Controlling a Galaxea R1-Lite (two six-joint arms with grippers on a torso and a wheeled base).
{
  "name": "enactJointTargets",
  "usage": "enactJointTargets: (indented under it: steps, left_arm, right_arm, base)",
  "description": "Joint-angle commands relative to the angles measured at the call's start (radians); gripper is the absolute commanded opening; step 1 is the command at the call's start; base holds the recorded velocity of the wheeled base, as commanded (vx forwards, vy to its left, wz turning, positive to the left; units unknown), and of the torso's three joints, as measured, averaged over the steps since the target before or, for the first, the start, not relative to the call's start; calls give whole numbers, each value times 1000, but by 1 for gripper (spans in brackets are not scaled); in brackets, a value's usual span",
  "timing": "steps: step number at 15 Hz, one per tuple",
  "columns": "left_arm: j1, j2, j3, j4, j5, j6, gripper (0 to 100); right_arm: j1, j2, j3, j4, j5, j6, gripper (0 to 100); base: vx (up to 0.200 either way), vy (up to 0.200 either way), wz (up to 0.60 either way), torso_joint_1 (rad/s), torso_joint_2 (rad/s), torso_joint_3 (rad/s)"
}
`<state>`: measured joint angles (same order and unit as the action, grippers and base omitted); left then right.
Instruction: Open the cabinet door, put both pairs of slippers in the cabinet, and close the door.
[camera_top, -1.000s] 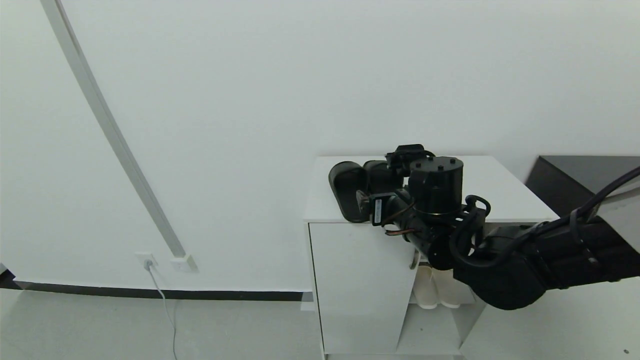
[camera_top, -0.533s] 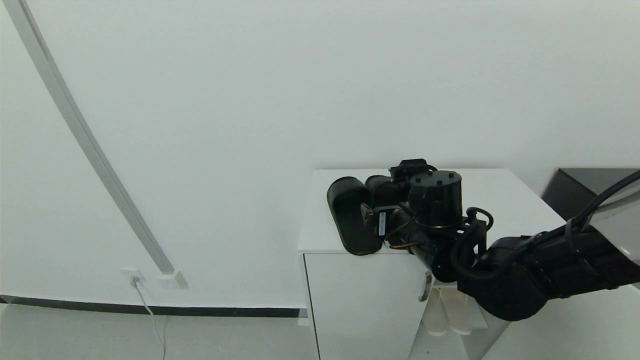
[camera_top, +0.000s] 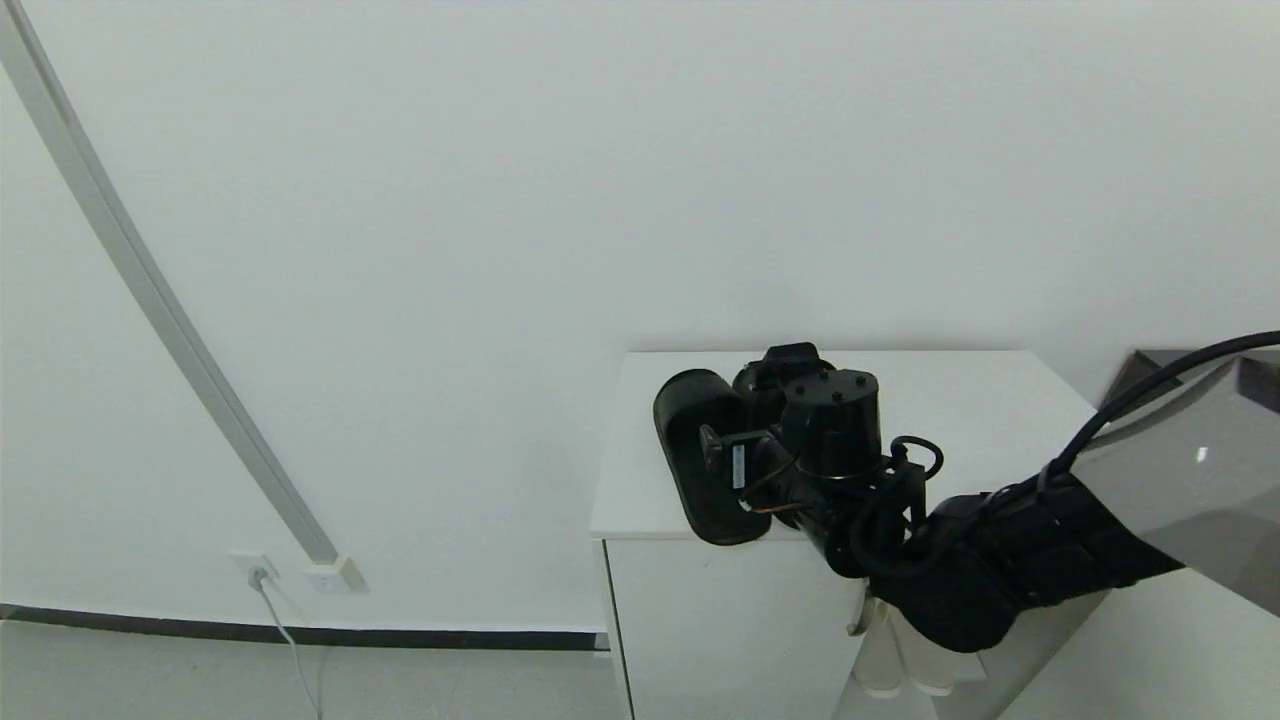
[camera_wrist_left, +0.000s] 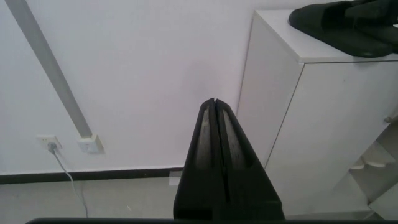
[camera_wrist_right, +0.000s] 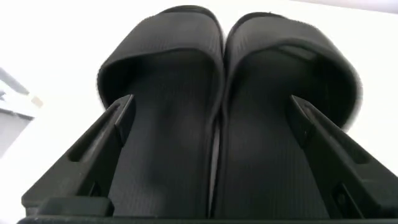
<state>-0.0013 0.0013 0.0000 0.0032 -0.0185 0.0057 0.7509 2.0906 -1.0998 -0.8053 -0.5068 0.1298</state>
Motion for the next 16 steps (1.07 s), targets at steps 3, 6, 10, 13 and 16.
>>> enactJointTargets:
  steps: [3,6,10,13,16]
  left_arm:
    - [0,0,0,0,0,0,0]
    - [0,0,0,0,0,0,0]
    - [0,0,0,0,0,-1,0]
    - [0,0,0,-2,0,-1,0]
    - [0,0,0,-2,0,-1,0]
  right_arm:
    - [-33,118,-130,35,13,-6,100]
    - [-45,161,-207,44,19,-27,100]
    - [-73,212,-324,95,19,-42,100]
    - [-73,230,-354,101,19,-41,100]
    - [-74,230,-354,103,19,-41,0]
  base:
    - [0,0,0,0,0,0]
    - [0,0,0,0,0,0]
    - [0,0,0,0,0,0]
    - [0,0,0,0,0,0]
    - [0,0,0,0,0,0]
